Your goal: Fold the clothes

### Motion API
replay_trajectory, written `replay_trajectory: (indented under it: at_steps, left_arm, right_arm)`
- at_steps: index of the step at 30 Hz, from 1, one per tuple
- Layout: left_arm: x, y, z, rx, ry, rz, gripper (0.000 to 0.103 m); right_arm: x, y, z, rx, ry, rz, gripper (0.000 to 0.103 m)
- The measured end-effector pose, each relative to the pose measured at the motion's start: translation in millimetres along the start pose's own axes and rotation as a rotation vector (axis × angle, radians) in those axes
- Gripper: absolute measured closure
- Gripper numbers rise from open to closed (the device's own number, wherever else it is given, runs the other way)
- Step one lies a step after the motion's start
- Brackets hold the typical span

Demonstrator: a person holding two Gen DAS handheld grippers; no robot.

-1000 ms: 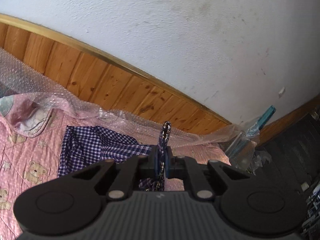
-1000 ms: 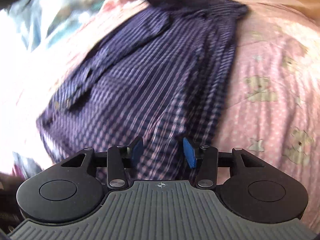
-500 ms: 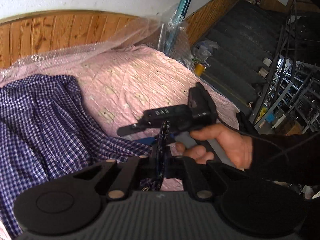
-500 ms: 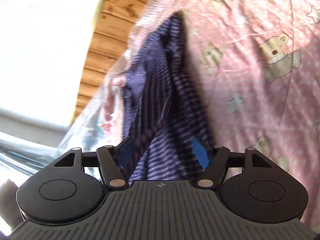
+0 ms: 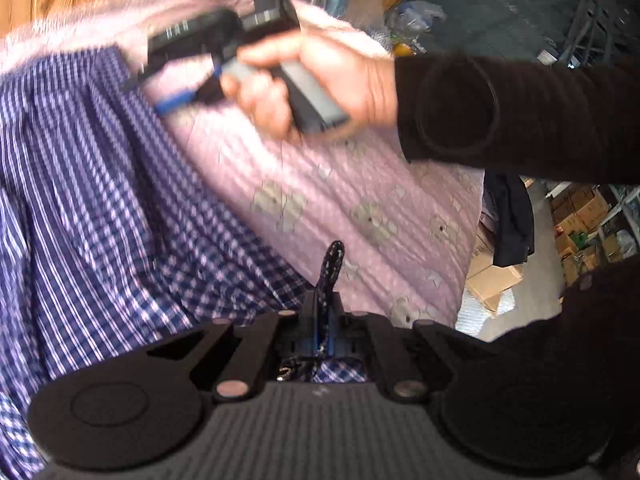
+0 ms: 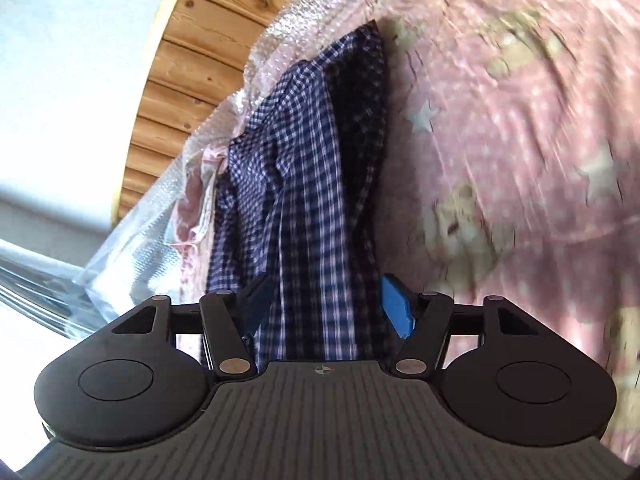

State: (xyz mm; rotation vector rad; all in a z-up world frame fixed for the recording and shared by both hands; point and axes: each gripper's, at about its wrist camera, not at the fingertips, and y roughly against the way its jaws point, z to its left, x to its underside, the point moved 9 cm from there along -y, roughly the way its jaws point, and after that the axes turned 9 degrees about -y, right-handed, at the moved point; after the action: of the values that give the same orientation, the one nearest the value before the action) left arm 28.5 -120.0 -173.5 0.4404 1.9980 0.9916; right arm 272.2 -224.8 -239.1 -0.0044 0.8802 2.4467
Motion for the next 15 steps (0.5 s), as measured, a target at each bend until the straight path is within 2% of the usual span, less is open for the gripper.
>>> replay_trajectory:
  at_steps: [4, 11, 12, 13, 14, 15]
  left_arm:
    - [18.6, -13.9, 9.0, -0.002, 0.106, 0.023, 0.095]
    - [35.6, -11.8, 13.7, -0.053, 0.269, -0.019, 0.093]
    - [37.1, -10.2, 14.8, -0.057, 0.289, -0.026, 0.093]
    - [38.1, -8.5, 15.9, -0.061, 0.304, -0.034, 0.092]
    - [38.5, -6.4, 17.0, -0.065, 0.32, -0.043, 0.092]
    - [39.0, -4.4, 18.0, -0.068, 0.336, -0.052, 0.091]
  right_arm:
    - [-47.1, -22.9, 12.4, 0.081, 0.126, -0.036, 0.042]
    - [-136.9, -68.2, 19.8, 0.25, 0.323, -0.113, 0.04]
    - [-145.5, -75.6, 16.1, 0.277, 0.352, -0.105, 0.046]
    - [-149.3, -82.2, 13.7, 0.294, 0.382, -0.09, 0.055]
    - [-151.3, -88.3, 13.0, 0.306, 0.411, -0.074, 0.082]
    - [-153.2, -94.3, 12.2, 0.318, 0.44, -0.058, 0.085]
